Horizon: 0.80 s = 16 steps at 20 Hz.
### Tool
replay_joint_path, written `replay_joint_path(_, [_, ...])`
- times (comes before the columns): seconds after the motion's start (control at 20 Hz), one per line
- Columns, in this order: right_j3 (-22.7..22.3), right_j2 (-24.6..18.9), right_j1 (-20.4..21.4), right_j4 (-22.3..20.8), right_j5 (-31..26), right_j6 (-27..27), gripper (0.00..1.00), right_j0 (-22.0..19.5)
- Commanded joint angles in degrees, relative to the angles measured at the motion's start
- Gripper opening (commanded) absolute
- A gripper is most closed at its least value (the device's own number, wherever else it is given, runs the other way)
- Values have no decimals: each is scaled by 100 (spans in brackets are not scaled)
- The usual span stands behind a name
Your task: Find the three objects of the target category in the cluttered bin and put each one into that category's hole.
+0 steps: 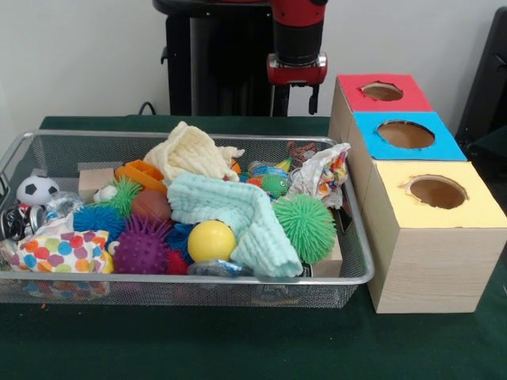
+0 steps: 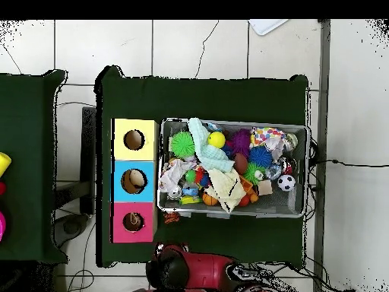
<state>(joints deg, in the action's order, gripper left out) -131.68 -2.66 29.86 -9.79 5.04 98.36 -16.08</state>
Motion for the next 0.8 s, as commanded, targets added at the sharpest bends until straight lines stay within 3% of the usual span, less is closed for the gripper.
replay_joint_path(0.05, [504,-52,95,174,637,1180,100,-80])
replay_joint_path(0.8, [502,-192,-200,208,1164,1301,100,-147])
